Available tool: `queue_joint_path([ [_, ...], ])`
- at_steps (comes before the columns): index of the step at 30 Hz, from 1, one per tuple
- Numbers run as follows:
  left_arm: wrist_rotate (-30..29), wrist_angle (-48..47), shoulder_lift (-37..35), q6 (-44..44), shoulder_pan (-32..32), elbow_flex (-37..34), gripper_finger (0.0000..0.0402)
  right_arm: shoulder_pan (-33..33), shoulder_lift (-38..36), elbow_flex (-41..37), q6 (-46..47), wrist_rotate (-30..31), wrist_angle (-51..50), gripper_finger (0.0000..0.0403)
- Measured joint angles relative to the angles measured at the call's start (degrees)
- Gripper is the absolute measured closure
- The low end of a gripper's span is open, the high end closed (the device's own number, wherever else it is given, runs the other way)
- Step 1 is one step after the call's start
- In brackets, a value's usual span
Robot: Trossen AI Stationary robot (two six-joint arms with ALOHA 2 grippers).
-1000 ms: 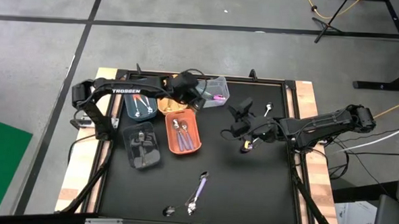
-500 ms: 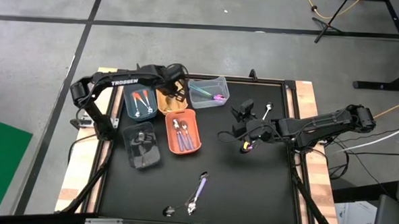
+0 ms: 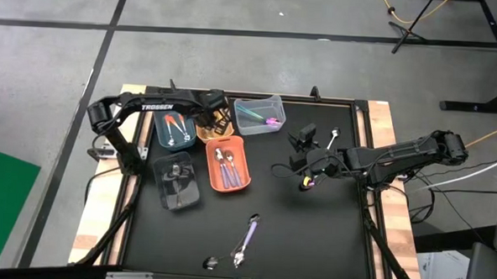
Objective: Sort silverware by color (type)
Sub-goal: Put the gold spoon into the yellow bin, then put the blue spoon into the transparent bin
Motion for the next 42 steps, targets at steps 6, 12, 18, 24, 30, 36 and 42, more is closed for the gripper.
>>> queue_joint_path([
  [6,-0.6,4.9,0.0,0.0,0.0,-3.7,0.0373,0.0,0.0,0.0,0.0,-0.1,0.0,0.0294],
  [12,-0.7,5.4,0.0,0.0,0.0,-4.0,0.0362,0.0,0.0,0.0,0.0,-0.5,0.0,0.0294],
  [18,-0.7,5.4,0.0,0.0,0.0,-4.0,0.0352,0.0,0.0,0.0,0.0,-0.5,0.0,0.0294],
  [24,-0.7,5.4,0.0,0.0,0.0,-4.0,0.0345,0.0,0.0,0.0,0.0,-0.5,0.0,0.0294],
  [30,-0.7,5.3,0.0,0.0,0.0,-4.0,0.0344,0.0,0.0,0.0,2.4,-0.5,0.0,0.0294],
  [36,-0.7,5.3,0.0,0.0,0.0,-4.0,0.0344,0.0,0.0,0.0,16.1,-0.5,-2.4,0.0294],
  [42,-0.7,5.3,0.0,0.0,0.0,-4.0,0.0344,0.0,0.0,0.0,46.8,-0.5,-11.3,0.0294],
])
